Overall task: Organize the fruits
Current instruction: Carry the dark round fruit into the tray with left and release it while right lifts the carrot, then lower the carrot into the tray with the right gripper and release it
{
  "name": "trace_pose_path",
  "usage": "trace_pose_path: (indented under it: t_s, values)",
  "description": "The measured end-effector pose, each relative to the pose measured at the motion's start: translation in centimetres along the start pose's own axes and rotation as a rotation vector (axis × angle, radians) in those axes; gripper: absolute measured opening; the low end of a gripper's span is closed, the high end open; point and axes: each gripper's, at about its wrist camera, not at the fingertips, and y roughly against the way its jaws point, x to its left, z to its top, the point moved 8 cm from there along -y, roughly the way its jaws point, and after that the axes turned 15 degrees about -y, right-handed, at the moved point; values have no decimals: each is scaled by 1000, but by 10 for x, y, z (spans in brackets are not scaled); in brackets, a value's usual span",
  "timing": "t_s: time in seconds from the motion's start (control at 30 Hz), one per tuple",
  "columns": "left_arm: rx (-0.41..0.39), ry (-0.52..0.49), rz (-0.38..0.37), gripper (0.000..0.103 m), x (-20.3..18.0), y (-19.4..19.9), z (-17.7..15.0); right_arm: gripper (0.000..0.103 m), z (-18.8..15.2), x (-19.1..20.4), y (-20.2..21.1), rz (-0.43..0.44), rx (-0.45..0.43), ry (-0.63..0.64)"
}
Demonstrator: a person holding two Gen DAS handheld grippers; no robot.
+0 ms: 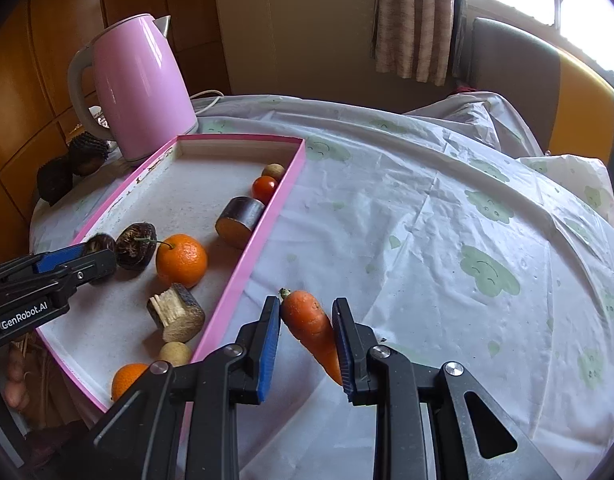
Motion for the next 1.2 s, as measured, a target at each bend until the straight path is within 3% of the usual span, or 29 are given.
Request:
trace_pose_path:
  t_s: [0.07,0.4,0.67,0.97,1.2]
  values:
    - [-11,4,2,54,1,3,2,27,1,4,-1,3,1,8]
    - [-50,15,10,54,8,15,8,27,2,19,-1,30,-2,24]
    - [-87,8,24,54,10,27,16,27,14,50,1,117,-7,57]
    - [-95,10,42,54,15,29,16,27,41,96,-22,160,3,121]
    - [-87,25,58,54,22,27,15,27,42,116,-49,151,52,144]
